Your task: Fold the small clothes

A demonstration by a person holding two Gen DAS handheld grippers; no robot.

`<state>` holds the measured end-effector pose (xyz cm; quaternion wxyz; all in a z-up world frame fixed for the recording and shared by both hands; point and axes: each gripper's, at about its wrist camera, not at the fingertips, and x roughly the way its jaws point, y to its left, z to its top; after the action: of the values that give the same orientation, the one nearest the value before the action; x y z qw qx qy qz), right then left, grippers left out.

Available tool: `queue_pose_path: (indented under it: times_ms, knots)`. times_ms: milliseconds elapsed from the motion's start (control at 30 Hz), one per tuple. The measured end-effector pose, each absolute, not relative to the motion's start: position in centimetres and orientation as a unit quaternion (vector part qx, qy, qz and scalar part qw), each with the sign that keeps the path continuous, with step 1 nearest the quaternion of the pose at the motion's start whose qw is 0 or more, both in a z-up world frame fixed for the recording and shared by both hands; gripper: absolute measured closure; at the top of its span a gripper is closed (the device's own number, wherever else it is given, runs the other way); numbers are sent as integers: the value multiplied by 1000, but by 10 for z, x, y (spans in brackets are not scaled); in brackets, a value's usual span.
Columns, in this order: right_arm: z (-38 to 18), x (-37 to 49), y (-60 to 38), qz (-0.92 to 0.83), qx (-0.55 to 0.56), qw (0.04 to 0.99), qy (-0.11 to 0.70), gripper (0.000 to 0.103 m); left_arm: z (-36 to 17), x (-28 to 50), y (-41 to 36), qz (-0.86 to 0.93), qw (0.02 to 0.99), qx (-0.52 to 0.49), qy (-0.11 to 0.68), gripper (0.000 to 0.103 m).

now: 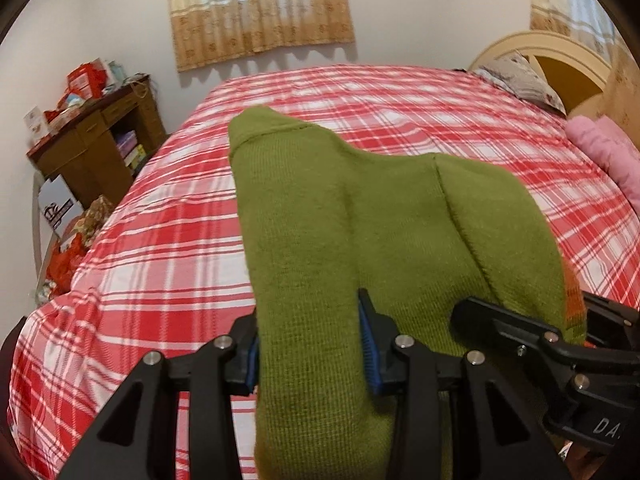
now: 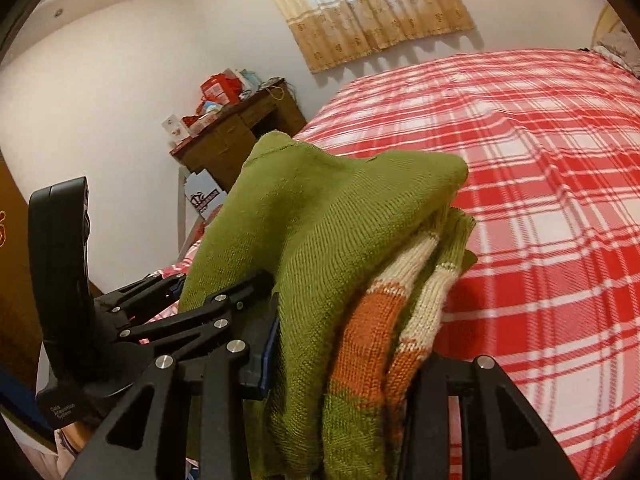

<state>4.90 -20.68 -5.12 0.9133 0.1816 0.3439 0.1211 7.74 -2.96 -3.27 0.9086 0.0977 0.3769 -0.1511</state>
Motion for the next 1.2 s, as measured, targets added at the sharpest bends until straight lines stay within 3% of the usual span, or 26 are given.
queue_pose_path:
  times_ms: [1200]
  knots:
    - [-45, 154, -13, 284, 135, 886, 342, 64, -27, 120, 159, 22, 931, 40, 362, 62]
